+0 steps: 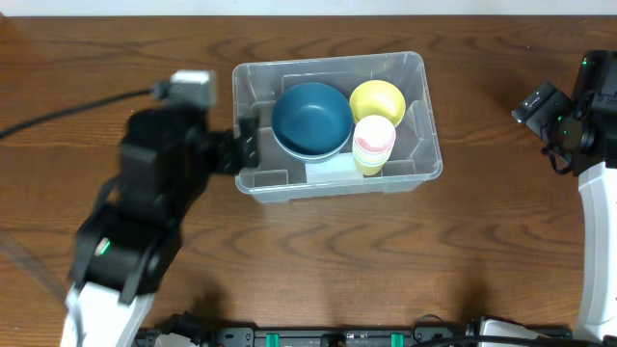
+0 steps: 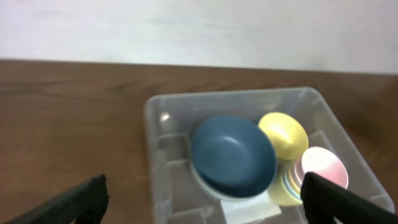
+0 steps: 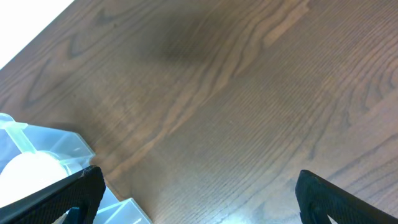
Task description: Pack container
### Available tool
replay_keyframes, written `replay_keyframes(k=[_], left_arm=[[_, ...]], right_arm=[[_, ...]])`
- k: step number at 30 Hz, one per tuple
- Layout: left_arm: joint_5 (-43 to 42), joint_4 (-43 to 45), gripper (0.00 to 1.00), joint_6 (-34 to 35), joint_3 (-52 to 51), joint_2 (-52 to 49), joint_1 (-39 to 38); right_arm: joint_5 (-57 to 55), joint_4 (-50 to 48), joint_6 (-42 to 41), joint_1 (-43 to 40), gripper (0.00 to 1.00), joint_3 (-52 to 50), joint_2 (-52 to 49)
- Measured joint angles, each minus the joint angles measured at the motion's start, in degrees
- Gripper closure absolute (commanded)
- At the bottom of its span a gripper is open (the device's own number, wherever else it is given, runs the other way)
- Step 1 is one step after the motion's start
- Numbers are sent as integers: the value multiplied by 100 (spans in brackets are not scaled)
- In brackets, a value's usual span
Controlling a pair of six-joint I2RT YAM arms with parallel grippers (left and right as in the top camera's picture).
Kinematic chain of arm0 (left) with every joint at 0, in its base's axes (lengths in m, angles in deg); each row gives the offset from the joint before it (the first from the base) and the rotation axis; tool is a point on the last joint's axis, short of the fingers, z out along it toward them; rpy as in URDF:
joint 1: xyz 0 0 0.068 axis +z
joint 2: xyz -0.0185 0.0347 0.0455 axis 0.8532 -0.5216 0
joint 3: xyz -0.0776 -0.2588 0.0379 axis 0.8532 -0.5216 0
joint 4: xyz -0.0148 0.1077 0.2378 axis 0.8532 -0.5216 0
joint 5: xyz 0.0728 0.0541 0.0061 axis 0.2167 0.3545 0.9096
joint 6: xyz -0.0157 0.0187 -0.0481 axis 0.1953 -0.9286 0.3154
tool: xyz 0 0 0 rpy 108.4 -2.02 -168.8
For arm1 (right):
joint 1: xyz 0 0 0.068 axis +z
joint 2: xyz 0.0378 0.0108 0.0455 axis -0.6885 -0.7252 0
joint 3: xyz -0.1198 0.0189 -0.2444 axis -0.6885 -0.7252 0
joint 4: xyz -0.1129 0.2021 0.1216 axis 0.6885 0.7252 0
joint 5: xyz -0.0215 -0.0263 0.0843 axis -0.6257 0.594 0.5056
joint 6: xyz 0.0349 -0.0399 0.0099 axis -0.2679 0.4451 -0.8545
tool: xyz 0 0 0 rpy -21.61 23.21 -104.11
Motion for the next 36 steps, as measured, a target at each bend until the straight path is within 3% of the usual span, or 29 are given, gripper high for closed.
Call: replay_keyframes(k=[9, 19, 22, 36], left_arm=[[479, -979, 2, 13, 0, 1663, 389], [317, -2299, 2, 79, 37, 3226, 389], [223, -2782, 2, 90, 42, 3421, 389], [304, -3418, 2, -400, 42, 3534, 391]], right_arm=[[0, 4, 0, 0, 1, 0, 0], [0, 0, 0, 0, 1, 0, 0], [0, 0, 0, 0, 1, 0, 0], [0, 2, 0, 0, 1, 0, 0]])
